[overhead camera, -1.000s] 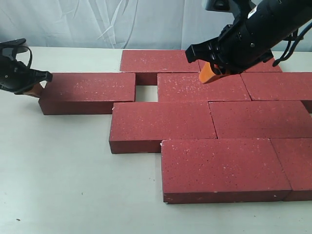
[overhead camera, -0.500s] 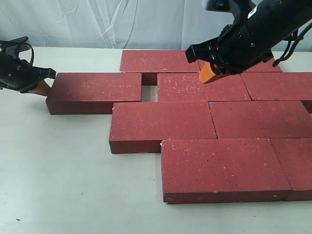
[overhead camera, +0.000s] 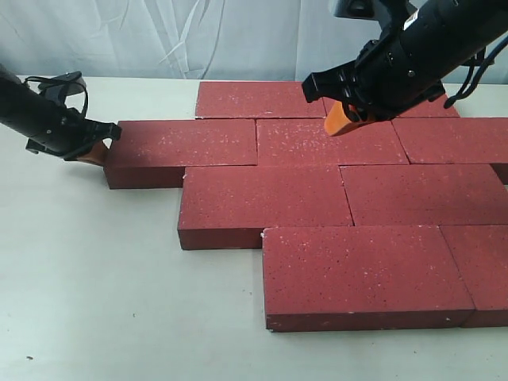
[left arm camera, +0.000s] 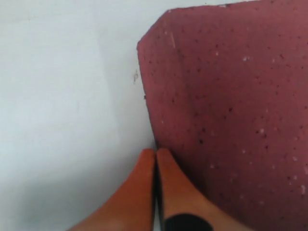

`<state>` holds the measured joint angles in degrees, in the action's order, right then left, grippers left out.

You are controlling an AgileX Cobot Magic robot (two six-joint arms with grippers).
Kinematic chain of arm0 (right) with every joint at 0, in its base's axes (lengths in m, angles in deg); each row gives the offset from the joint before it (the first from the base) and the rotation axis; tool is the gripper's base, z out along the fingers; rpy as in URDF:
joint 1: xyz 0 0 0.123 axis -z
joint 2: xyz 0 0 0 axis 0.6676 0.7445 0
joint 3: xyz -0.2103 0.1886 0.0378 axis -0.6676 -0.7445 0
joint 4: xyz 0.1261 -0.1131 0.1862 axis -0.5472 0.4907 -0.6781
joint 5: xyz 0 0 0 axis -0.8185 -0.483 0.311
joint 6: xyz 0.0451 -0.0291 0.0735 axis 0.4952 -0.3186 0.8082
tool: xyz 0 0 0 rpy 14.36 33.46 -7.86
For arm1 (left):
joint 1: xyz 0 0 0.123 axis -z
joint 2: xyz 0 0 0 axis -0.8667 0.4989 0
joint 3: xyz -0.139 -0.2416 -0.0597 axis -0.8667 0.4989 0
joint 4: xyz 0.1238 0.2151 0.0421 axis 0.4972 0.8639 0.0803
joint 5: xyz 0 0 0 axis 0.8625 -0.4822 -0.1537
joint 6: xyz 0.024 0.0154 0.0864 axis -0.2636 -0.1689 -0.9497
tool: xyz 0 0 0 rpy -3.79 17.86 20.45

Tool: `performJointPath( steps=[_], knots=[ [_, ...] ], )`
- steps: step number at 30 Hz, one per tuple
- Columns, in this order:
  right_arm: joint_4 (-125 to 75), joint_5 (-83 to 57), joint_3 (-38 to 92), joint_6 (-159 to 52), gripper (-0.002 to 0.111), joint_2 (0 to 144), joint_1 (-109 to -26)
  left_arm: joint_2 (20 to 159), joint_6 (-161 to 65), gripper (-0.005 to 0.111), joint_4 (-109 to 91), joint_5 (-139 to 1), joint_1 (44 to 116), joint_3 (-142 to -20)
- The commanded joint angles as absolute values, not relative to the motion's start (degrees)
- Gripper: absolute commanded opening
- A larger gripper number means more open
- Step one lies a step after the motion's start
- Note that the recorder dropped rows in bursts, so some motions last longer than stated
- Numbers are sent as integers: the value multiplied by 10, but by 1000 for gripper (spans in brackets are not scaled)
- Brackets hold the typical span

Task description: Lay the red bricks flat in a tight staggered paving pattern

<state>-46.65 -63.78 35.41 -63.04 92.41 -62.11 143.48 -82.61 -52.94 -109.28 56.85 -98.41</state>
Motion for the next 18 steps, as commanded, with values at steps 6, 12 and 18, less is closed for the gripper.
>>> performJointPath(
  steps=[6, 12, 18],
  knots=[
    [-463, -635, 352, -633, -1, 920, -620, 1431, -822, 0, -521, -1113, 556, -986],
    [-463, -635, 352, -633, -1, 920, -620, 1394, -758, 0, -454, -1154, 526, -986],
    [-463, -635, 352, -633, -1, 920, -620, 1322, -648, 0, -363, -1185, 524, -984]
  ],
)
